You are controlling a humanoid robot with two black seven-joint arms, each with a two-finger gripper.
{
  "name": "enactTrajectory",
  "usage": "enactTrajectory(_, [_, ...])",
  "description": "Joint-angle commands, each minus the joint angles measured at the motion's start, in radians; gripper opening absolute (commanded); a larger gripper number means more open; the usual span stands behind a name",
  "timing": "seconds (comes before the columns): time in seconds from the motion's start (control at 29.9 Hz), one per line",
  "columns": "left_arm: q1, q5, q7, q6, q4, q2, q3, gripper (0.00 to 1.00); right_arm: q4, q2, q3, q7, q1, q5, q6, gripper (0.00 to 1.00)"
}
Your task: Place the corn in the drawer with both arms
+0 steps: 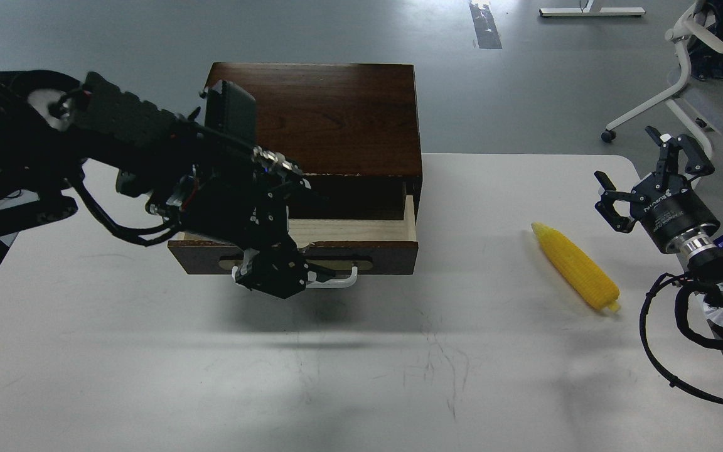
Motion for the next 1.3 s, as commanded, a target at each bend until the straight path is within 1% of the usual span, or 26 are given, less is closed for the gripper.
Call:
enactTrajectory(0.0, [0.006,-0.340,0.000,0.000,0.072,0.086,-0.033,0.98,-0.003,0.000,-0.002,0.000,-0.020,-0.005,0.000,1.00])
enactTrajectory(0.03, [0.007,-0.403,0.000,0.000,0.090,0.102,-0.032,0.98,-0.008,0.000,-0.002,0.000,-0.023,-0.006,0.000,1.00])
enactTrajectory(0.07, [0.021,-0.538,0.000,0.000,0.131,0.131,-0.032,0.98,-0.012,0.000,-0.003,0.000,-0.023,-0.008,0.000,1.00])
enactTrajectory(0.13, [0.055,-0.678,0.000,0.000,0.172,0.154,-0.032,0.98,-0.012,0.000,-0.003,0.000,-0.025,-0.014,0.000,1.00])
enactTrajectory(0.17, [0.096,-0.814,0.000,0.000,0.210,0.168,-0.032,0.98,-0.014,-0.002,-0.003,0.000,-0.025,-0.023,0.000,1.00])
enactTrajectory(0.2, [0.114,-0.879,0.000,0.000,0.230,0.174,-0.032,0.98,-0.015,-0.002,-0.003,0.000,-0.025,-0.028,0.000,1.00])
enactTrajectory(0.27, [0.191,-1.095,0.000,0.000,0.283,0.196,-0.032,0.98,-0.023,-0.002,-0.022,0.000,-0.023,-0.038,0.000,1.00])
enactTrajectory(0.33, [0.257,-1.210,0.000,0.000,0.311,0.200,-0.032,0.98,-0.024,-0.002,-0.034,0.000,-0.022,-0.038,0.000,1.00])
enactTrajectory(0.37, [0.277,-1.241,0.000,0.021,0.319,0.202,-0.032,0.98,-0.024,-0.002,-0.037,0.000,-0.022,-0.038,0.000,1.00])
enactTrajectory(0.4, [0.314,-1.296,0.000,0.071,0.330,0.200,-0.032,0.98,-0.026,-0.003,-0.037,0.000,-0.022,-0.038,0.000,1.00])
enactTrajectory(0.47, [0.369,-1.376,0.000,0.117,0.348,0.194,-0.032,0.98,-0.026,-0.009,-0.039,0.000,-0.022,-0.040,0.000,1.00])
enactTrajectory(0.53, [0.424,-1.463,0.000,0.145,0.362,0.186,-0.032,0.99,-0.024,-0.011,-0.039,0.000,-0.022,-0.040,0.000,1.00])
enactTrajectory(0.67, [0.512,-1.614,0.000,0.151,0.363,0.182,-0.033,0.99,-0.023,-0.012,-0.042,0.000,-0.023,-0.041,0.000,1.00])
enactTrajectory(0.8, [0.579,-1.656,0.000,0.153,0.403,0.147,-0.053,0.98,-0.023,-0.015,-0.072,0.000,-0.019,-0.041,0.000,1.00])
enactTrajectory(0.87, [0.625,-1.659,0.000,0.153,0.460,0.107,-0.074,0.98,-0.021,-0.014,-0.085,0.000,-0.017,-0.041,0.000,1.00])
enactTrajectory(0.94, [0.683,-1.662,0.000,0.151,0.565,0.038,-0.129,0.98,-0.020,-0.014,-0.088,0.000,-0.015,-0.041,0.000,1.00])
enactTrajectory(1.0, [0.719,-1.668,0.000,0.150,0.616,0.003,-0.171,0.99,-0.017,-0.012,-0.089,0.000,-0.014,-0.041,0.000,1.00])
enactTrajectory(1.04, [0.752,-1.680,0.000,0.141,0.661,-0.031,-0.220,0.98,-0.014,-0.009,-0.089,0.000,-0.012,-0.043,0.000,1.00])
enactTrajectory(1.1, [0.798,-1.691,0.000,0.130,0.705,-0.068,-0.298,0.98,-0.014,-0.008,-0.089,0.000,-0.009,-0.057,0.000,1.00])
enactTrajectory(1.14, [0.820,-1.691,0.000,0.125,0.719,-0.086,-0.341,0.98,-0.012,-0.008,-0.089,0.000,-0.006,-0.078,0.000,1.00])
enactTrajectory(1.2, [0.842,-1.691,0.000,0.124,0.725,-0.116,-0.378,0.99,-0.009,-0.008,-0.089,0.000,-0.002,-0.110,0.000,1.00])
enactTrajectory(1.27, [0.845,-1.691,0.000,0.122,0.726,-0.122,-0.387,0.99,-0.005,-0.011,-0.089,0.000,0.004,-0.130,0.000,1.00])
